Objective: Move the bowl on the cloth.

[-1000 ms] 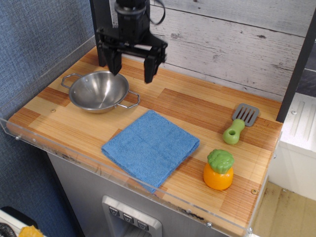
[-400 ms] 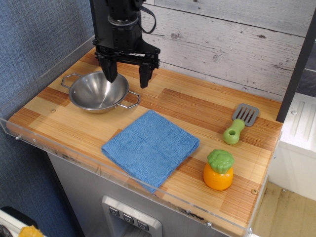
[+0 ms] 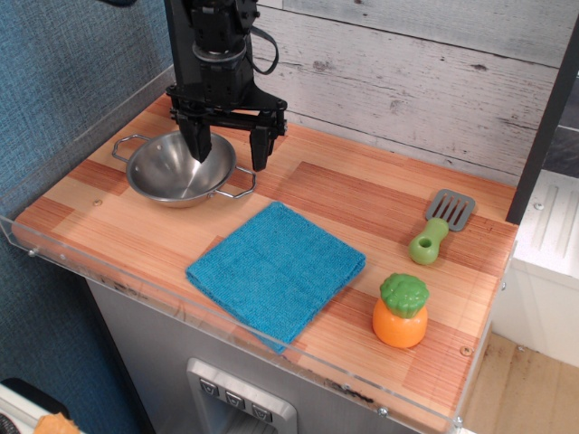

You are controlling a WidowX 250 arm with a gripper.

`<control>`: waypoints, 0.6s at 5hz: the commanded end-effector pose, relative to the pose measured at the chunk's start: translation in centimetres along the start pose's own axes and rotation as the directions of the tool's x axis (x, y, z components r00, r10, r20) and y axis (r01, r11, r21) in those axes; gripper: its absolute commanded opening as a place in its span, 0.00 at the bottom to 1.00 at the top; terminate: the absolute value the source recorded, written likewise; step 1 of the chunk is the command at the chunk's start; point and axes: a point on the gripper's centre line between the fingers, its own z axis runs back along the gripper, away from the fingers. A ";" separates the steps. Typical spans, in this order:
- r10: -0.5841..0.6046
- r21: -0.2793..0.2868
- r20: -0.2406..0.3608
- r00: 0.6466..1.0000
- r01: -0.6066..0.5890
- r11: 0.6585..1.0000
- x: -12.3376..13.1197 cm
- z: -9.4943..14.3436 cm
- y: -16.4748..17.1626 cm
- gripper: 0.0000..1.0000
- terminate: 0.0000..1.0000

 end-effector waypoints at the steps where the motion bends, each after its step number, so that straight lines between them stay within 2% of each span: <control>1: 0.031 0.002 0.033 0.999 -0.031 1.000 0.6 0.0 0.9 1.00 0.00; 2: 0.040 -0.006 0.018 0.999 -0.040 0.999 0.5 -0.9 0.7 1.00 0.00; 3: 0.040 -0.013 0.023 0.999 -0.040 0.999 0.4 -0.9 0.6 0.00 0.00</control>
